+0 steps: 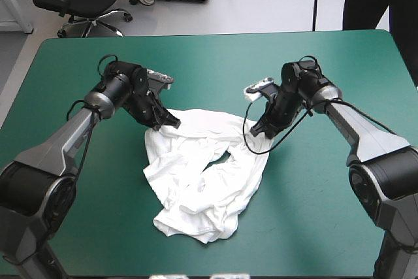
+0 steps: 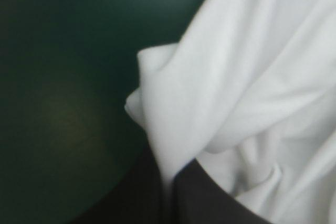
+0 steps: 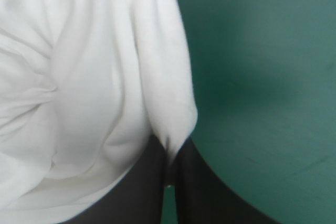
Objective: Fold the cloth
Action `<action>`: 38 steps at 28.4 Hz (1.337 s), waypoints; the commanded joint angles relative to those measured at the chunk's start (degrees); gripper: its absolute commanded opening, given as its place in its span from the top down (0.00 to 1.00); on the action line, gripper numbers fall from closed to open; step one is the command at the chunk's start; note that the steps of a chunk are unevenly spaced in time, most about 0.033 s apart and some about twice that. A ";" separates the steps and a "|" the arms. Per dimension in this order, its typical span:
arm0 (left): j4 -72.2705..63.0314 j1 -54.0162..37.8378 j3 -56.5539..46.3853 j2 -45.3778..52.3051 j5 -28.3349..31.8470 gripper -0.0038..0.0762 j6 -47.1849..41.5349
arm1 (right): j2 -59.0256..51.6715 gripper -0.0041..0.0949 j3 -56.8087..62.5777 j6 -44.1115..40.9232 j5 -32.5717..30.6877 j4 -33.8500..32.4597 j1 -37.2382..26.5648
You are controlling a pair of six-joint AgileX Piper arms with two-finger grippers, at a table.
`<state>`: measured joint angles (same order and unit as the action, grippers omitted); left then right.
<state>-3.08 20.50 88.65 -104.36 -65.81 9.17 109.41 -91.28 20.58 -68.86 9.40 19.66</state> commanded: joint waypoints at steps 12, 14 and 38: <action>1.61 0.09 17.90 26.16 -3.48 0.97 -0.69 | -21.96 0.97 -24.36 -4.07 -2.74 -4.95 -0.05; 1.61 0.09 19.94 28.15 -3.48 0.97 -0.37 | -23.99 0.97 -25.61 -4.34 -2.64 -6.53 -0.05; -10.87 0.09 26.58 47.19 -5.74 0.97 -0.26 | -47.21 0.97 -32.89 -4.34 1.83 -6.24 -0.05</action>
<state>-12.17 20.53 113.94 -58.17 -70.50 9.39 65.13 -122.75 16.31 -71.70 5.33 20.03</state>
